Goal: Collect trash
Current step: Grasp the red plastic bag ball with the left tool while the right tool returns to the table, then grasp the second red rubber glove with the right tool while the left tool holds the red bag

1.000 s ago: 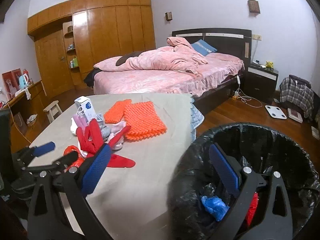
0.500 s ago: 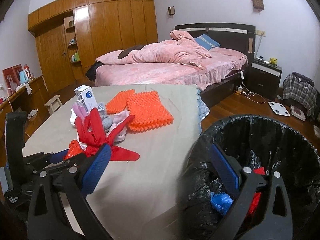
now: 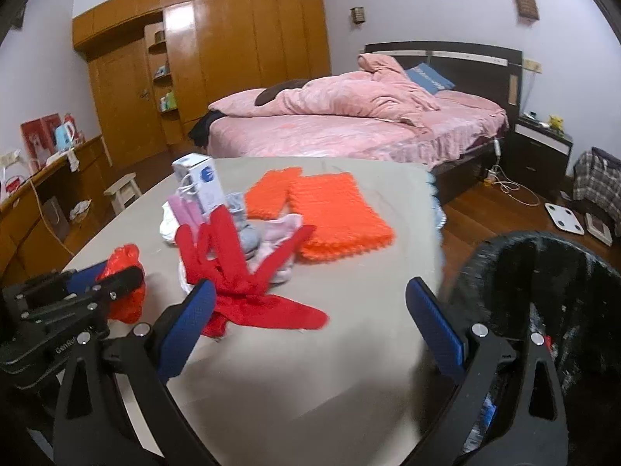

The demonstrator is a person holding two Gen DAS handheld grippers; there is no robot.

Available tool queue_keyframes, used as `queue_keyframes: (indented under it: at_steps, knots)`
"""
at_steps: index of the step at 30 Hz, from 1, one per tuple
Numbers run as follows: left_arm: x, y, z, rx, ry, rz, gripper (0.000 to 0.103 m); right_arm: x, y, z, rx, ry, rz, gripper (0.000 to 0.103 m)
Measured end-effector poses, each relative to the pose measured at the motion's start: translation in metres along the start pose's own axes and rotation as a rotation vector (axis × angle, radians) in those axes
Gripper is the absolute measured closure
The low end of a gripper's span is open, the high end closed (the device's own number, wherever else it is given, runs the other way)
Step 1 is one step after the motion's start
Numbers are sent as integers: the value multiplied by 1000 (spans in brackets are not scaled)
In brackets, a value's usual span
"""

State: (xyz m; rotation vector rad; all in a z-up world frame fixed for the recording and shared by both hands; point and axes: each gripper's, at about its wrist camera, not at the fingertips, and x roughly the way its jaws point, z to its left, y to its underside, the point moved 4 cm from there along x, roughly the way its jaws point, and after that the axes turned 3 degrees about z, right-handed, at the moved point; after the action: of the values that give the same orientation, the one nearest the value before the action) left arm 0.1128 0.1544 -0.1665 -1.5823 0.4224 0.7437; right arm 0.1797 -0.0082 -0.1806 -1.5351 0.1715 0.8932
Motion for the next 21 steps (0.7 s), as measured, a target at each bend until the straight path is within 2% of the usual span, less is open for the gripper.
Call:
queue_keyframes:
  at_steps: [4, 9, 16, 19, 21]
  knots:
    - [3, -3, 18, -16, -31, -8, 68, 19, -2, 11, -15, -10, 22, 8]
    - [9, -5, 35, -35, -59, -11, 68, 41, -3, 21, -19, -30, 77, 21]
    - [15, -3, 43, -34, -59, 1, 68, 57, -4, 36, -44, -31, 121, 30]
    - [17, -1, 43, -35, -56, 6, 68, 64, -2, 42, -54, -53, 157, 42]
    - [17, -1, 43, -39, -55, 9, 68, 67, 0, 45, -58, -77, 179, 58]
